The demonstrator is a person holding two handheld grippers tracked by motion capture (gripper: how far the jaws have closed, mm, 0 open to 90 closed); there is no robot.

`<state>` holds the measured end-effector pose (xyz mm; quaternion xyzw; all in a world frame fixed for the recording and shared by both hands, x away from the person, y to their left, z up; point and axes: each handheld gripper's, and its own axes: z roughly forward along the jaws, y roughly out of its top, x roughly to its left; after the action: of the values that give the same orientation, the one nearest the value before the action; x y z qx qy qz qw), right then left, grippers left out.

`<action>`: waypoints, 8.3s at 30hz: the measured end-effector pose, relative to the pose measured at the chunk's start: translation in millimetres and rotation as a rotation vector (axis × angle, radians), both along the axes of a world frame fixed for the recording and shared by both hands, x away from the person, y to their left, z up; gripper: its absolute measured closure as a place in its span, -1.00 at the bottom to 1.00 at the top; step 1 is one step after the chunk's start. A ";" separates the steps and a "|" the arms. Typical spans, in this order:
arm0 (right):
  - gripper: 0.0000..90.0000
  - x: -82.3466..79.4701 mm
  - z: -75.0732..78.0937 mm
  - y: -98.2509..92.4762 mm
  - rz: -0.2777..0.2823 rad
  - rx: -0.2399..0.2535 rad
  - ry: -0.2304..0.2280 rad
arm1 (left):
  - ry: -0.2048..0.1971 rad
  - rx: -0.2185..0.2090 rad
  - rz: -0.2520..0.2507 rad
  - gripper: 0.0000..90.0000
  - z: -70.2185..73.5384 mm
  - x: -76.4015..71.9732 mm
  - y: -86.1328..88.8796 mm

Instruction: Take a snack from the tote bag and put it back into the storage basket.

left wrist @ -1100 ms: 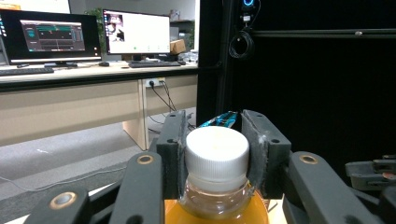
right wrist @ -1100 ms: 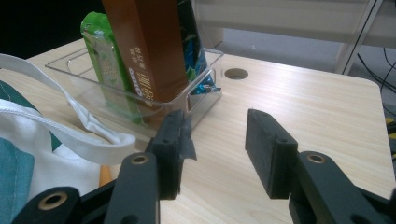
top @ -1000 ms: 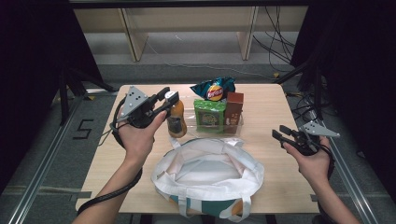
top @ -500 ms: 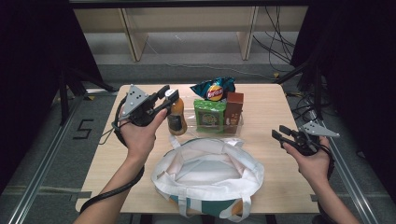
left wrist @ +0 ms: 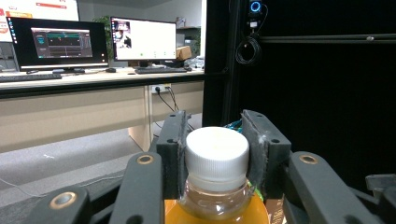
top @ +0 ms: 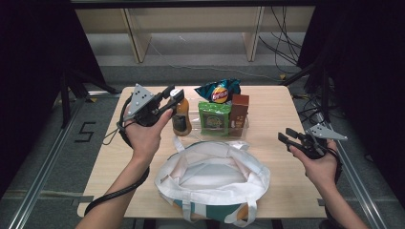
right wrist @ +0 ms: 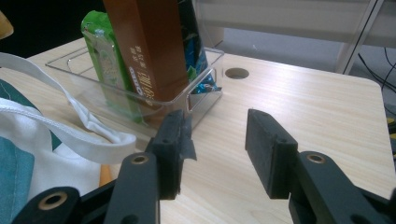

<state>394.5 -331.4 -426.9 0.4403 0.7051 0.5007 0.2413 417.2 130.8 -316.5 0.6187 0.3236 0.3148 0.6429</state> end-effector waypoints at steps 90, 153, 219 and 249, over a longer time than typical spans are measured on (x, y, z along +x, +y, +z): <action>0.29 0.4 -1.0 -0.3 0.001 -0.008 0.014 | 0.032 -0.003 0.077 0.37 -15.2 55.2 -20.3; 0.29 4.0 -3.3 -0.9 0.014 -0.029 -0.038 | 0.065 0.018 0.094 0.37 -40.3 71.1 -22.5; 0.28 2.4 -3.7 0.4 0.033 -0.025 0.001 | 0.106 0.036 0.120 0.37 -64.2 83.7 -22.9; 0.28 2.9 -5.0 3.4 0.009 -0.007 -0.002 | 0.130 0.047 0.126 0.38 -76.5 86.3 -23.3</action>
<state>397.5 -327.9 -431.9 0.4358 0.7086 0.4997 0.2415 503.5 107.5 -392.9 0.6314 0.3953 0.3212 0.5848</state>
